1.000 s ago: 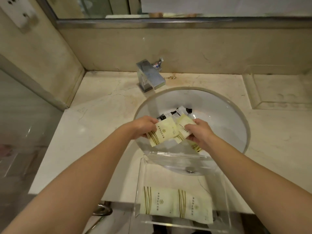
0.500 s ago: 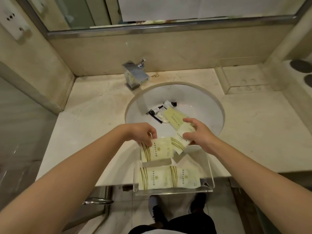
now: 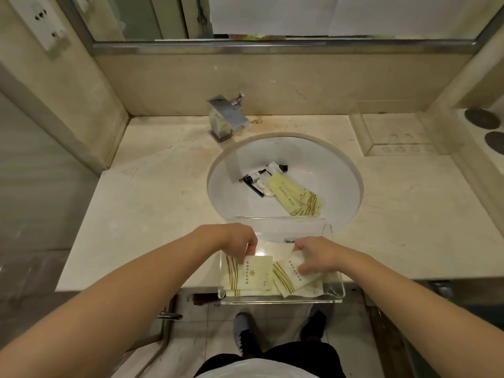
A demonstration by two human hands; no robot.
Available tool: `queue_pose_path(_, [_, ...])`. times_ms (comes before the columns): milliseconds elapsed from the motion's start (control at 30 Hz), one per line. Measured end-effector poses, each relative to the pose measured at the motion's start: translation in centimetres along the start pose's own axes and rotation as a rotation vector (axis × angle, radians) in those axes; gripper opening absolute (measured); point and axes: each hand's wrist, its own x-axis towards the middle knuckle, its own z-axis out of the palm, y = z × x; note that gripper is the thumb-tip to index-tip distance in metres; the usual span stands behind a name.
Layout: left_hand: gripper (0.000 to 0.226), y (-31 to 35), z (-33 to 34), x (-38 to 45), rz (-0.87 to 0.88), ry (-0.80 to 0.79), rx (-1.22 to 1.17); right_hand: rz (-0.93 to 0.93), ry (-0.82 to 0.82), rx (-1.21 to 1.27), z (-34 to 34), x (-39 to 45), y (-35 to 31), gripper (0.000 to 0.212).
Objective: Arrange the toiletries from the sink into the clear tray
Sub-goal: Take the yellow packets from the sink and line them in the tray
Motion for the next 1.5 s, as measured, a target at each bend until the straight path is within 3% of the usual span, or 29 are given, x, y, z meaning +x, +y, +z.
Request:
queue_pose_path(167, [0.016,0.1,0.8,-0.3,0.052,0.045,0.08,0.041,-0.097,-0.377,-0.7,-0.4,-0.5,0.038])
queue_pose_path(333, [0.025,0.0,1.5,-0.5,0.09,0.101,0.105,0.018,-0.006,-0.708,-1.0,-0.7,-1.4,0.074])
queue_pose_path(467, [0.033,-0.1,2.0,-0.5,0.142,0.128,0.093,-0.158,0.052,-0.611,-0.1,-0.4,-1.4,0.066])
queue_pose_path(633, [0.035,-0.2,2.3,-0.5,0.178,0.126,0.107,-0.095,-0.015,-0.424,0.4,-0.4,-0.9,0.041])
queue_pose_path(800, [0.033,-0.3,2.5,-0.2,0.178,0.118,0.067,-0.123,0.045,-0.296,0.6,-0.1,-0.7,0.039])
queue_pose_path(900, [0.036,-0.4,2.4,-0.1,0.179,0.099,0.055,-0.172,0.062,-0.202,1.1,0.2,-0.8,0.049])
queue_pose_path(1500, [0.04,-0.2,2.6,0.4,0.187,0.092,0.258,-0.294,0.142,-0.429,1.5,1.5,-0.4,0.041])
